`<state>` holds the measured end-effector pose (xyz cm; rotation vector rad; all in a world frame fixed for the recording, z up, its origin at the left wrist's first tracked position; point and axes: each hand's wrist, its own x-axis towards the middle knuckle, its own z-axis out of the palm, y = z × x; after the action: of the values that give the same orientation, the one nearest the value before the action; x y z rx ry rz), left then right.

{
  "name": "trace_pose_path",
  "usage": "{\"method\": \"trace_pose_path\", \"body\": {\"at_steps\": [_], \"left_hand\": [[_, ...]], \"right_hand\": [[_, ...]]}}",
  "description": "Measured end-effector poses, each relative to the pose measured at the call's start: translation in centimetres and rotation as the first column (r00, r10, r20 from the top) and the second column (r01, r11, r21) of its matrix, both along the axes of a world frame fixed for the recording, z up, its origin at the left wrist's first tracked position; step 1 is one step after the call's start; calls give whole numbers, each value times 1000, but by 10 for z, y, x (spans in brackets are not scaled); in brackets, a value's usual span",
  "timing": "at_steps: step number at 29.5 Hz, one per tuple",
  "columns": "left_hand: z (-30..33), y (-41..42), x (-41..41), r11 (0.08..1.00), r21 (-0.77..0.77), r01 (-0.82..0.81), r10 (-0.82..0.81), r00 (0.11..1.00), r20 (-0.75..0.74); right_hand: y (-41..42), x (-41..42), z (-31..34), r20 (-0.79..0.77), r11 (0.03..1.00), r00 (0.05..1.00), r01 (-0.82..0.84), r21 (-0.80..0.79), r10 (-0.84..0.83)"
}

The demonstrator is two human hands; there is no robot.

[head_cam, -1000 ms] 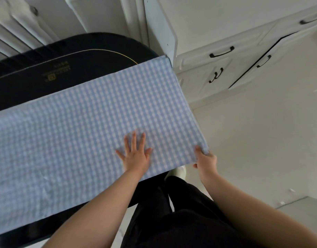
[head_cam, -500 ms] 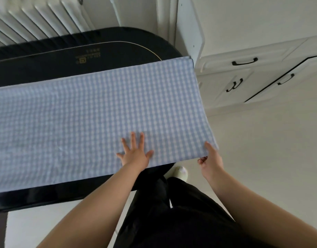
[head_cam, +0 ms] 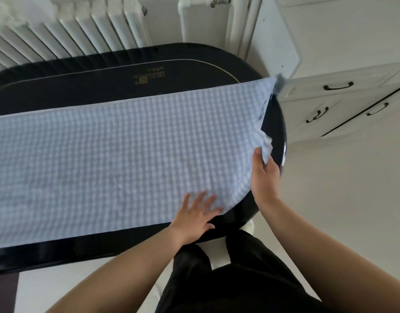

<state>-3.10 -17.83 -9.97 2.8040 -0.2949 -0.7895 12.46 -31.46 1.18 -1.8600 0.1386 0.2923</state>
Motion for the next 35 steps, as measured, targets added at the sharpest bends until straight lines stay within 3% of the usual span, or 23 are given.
{"method": "trace_pose_path", "body": {"at_steps": [2, 3, 4, 6, 8, 9, 10, 12, 14, 16, 18, 21, 24, 27, 31, 35], "left_hand": [[5, 27, -15, 958, -169, -232, 241, 970, 33], [9, 45, -22, 858, -257, -445, 467, 884, 30], [14, 65, -28, 663, -353, -660, 701, 713, -17], [24, 115, -37, 119, -512, -850, 941, 262, -216], [30, 163, -49, -349, -507, -788, 854, -46, -518], [31, 183, -57, -503, -446, -740, 755, -126, -643], [32, 198, -63, -581, -390, -715, 677, -158, -719], [37, 216, -66, -556, -347, -755, 636, -118, -763], [40, 224, -62, -417, -355, -837, 682, -30, -731], [40, 223, -57, -297, -370, -880, 720, 48, -693], [34, 227, -57, -243, -380, -893, 723, 95, -684], [30, 229, -61, -222, -384, -896, 757, 90, -647], [14, 243, -70, -127, -396, -909, 876, 85, -475], [14, 243, -71, -77, -392, -917, 896, 109, -430], [17, 240, -65, 181, -320, -930, 950, 249, -187], [15, 256, -54, 367, -143, -919, 921, 381, -79]], "right_hand": [[42, -20, 8, 76, 983, 980, -180, -42, 182], [63, -34, 7, 125, 960, 953, -269, -81, 278], [83, -49, 6, 188, 926, 909, -349, -147, 373], [125, -81, -6, 297, 838, 787, -475, -267, 541], [159, -110, -28, 284, 712, 661, -577, -400, 695], [175, -124, -41, 200, 627, 614, -629, -460, 763], [188, -135, -54, 76, 528, 575, -680, -508, 814], [208, -151, -80, -183, 279, 459, -762, -584, 870], [219, -161, -95, -309, 104, 365, -777, -621, 878], [217, -165, -99, -268, 131, 376, -761, -635, 887], [215, -169, -102, -159, 193, 380, -736, -649, 911], [210, -177, -103, -79, 205, 328, -742, -638, 941], [218, -186, -105, -109, 198, 321, -781, -593, 941], [216, -183, -105, -100, 168, 279, -790, -590, 955], [217, -174, -99, -220, 6, 161, -819, -574, 962], [233, -142, -92, -149, 139, 269, -809, -571, 952]]}}
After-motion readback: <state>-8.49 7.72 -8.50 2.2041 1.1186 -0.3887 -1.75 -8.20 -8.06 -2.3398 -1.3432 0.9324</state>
